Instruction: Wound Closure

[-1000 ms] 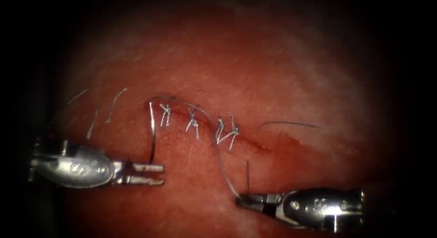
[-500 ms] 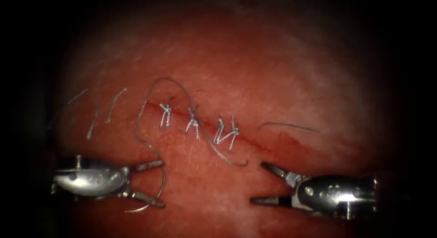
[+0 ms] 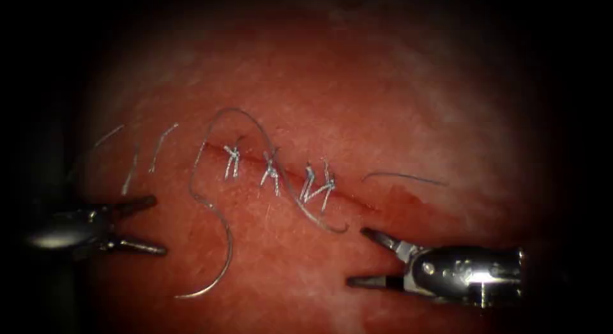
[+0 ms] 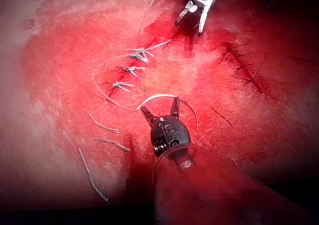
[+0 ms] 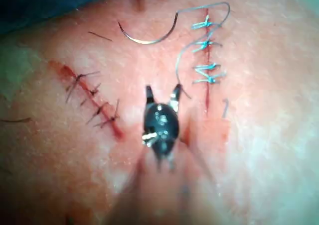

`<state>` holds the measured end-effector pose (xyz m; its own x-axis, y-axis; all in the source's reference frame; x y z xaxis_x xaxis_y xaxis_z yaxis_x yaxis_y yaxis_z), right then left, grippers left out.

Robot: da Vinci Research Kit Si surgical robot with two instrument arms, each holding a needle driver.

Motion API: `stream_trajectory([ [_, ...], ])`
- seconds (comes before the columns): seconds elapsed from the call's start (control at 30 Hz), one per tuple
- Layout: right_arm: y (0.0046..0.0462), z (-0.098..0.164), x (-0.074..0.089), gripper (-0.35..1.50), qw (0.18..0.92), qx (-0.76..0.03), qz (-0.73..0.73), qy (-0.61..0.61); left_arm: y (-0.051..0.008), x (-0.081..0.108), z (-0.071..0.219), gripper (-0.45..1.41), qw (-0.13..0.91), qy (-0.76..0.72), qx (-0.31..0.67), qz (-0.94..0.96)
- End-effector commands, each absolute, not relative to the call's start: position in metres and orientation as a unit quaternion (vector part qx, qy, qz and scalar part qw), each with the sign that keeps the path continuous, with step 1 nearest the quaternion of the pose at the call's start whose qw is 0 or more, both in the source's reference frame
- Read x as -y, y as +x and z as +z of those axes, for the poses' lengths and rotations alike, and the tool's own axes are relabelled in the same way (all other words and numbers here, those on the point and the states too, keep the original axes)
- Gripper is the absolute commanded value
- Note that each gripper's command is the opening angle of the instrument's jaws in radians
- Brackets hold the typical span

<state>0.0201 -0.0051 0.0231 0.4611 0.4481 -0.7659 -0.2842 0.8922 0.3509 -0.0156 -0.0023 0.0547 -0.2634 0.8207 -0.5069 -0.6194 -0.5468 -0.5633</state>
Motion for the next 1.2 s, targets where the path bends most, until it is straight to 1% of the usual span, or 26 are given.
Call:
stream_trajectory([
  [0.03,0.0211,0.023,0.007,1.11,0.850,-0.472,0.215,0.091,-0.0163,0.003,0.056,0.41,0.474,-0.391,0.129,0.778],
  [0.13,0.0215,0.024,0.007,1.11,0.852,-0.470,0.214,0.091,-0.0163,0.002,0.057,0.46,0.502,-0.380,0.118,0.768],
  [0.37,0.0217,0.024,0.007,1.09,0.852,-0.469,0.214,0.090,-0.0162,0.001,0.059,0.32,0.529,-0.346,0.076,0.771],
  [0.43,0.0218,0.024,0.007,1.09,0.853,-0.468,0.214,0.090,-0.0163,0.001,0.060,0.39,0.530,-0.330,0.070,0.778],
  [0.67,0.0221,0.024,0.007,1.08,0.855,-0.466,0.208,0.087,-0.0171,0.001,0.063,0.42,0.524,-0.287,0.065,0.799],
  [0.73,0.0221,0.024,0.007,1.08,0.856,-0.465,0.208,0.088,-0.0173,0.001,0.064,0.59,0.522,-0.284,0.068,0.801],
  [0.77,0.0221,0.024,0.007,1.06,0.856,-0.465,0.208,0.088,-0.0173,0.001,0.064,0.59,0.523,-0.282,0.067,0.802],
  [1.03,0.0222,0.024,0.007,1.06,0.857,-0.464,0.208,0.088,-0.0174,0.001,0.066,0.46,0.524,-0.267,0.067,0.806],
  [1.07,0.0222,0.024,0.007,1.06,0.857,-0.464,0.208,0.088,-0.0175,0.002,0.066,0.42,0.524,-0.266,0.068,0.806],
  [1.1,0.0222,0.024,0.007,1.06,0.857,-0.464,0.208,0.088,-0.0177,0.002,0.066,0.32,0.526,-0.265,0.068,0.805],
  [1.2,0.0223,0.024,0.007,1.06,0.857,-0.464,0.208,0.088,-0.0182,0.002,0.066,0.20,0.531,-0.264,0.070,0.802],
])
